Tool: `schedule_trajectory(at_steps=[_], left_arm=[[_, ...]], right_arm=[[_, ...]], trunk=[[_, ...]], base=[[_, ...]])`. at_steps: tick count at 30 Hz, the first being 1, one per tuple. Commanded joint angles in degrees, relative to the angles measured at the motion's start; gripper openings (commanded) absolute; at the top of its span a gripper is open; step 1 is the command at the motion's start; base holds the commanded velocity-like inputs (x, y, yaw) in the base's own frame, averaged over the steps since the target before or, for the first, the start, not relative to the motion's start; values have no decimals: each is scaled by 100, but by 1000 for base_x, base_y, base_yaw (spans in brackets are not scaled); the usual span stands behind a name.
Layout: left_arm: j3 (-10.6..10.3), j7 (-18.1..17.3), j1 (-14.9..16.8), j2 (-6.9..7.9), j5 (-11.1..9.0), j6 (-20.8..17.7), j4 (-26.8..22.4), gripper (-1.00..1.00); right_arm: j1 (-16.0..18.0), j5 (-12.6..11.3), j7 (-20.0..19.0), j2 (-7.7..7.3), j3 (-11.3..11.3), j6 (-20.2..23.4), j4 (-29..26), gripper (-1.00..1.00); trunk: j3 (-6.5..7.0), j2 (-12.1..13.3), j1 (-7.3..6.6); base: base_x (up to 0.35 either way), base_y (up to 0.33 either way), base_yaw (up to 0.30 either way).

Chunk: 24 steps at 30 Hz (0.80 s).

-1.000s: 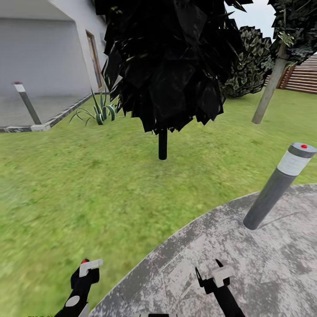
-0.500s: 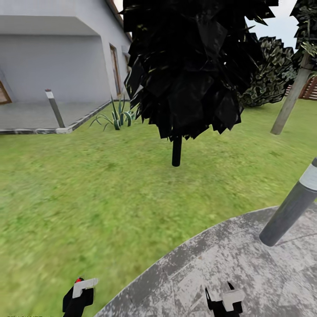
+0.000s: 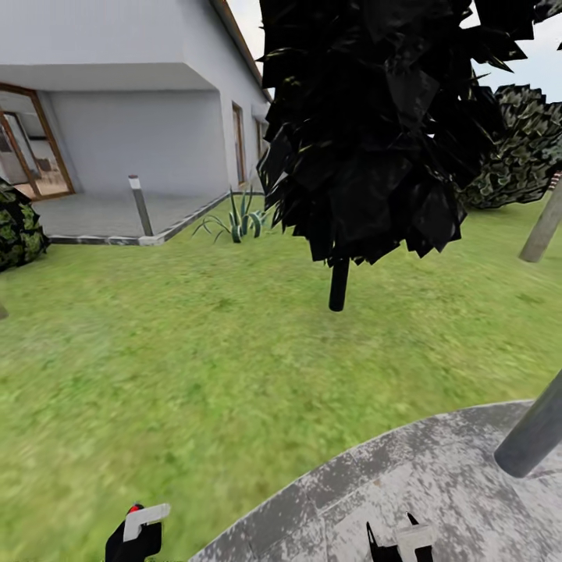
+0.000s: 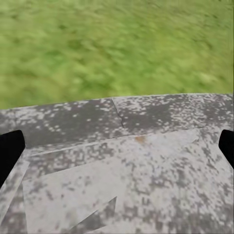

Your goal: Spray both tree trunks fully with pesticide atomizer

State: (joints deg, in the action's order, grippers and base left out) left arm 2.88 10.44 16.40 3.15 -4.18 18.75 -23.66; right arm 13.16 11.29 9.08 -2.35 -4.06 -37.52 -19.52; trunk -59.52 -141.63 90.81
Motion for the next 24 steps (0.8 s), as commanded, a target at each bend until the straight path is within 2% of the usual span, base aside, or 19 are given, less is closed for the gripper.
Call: schedule_trajectory(at_steps=[1,6,8,9,13,16,24], left_arm=[[-7,2,3,0,-47,23,7,-100],[-7,2,3,1,-56,23,19,-100],[-7,2,3,1,-61,23,26,-100],[-7,2,3,1,-64,23,39,-100],[-7,2,3,-6,-65,23,53,-100],[-7,2,3,-7,-66,23,62,-100],[-7,2,3,-14,-66,23,64,-100]], right_arm=[[2,22,59,-4,-42,-6,5,100],[2,29,63,-14,2,-8,-9,100],[2,30,66,-33,200,-9,-12,100],[2,32,63,-36,586,-6,-10,100],[2,45,44,-31,1088,-2,-4,100],[2,60,20,1,1194,-1,-2,100],[2,75,15,24,1208,-1,0,100]], trunk=[[17,40,-24],[125,240,-134],[168,320,-178],[189,361,-199],[270,521,-287],[327,641,-353],[488,962,-529]], base=[[0,0,251],[0,0,251],[0,0,249],[0,0,214],[0,0,186],[0,0,173],[0,0,257]])
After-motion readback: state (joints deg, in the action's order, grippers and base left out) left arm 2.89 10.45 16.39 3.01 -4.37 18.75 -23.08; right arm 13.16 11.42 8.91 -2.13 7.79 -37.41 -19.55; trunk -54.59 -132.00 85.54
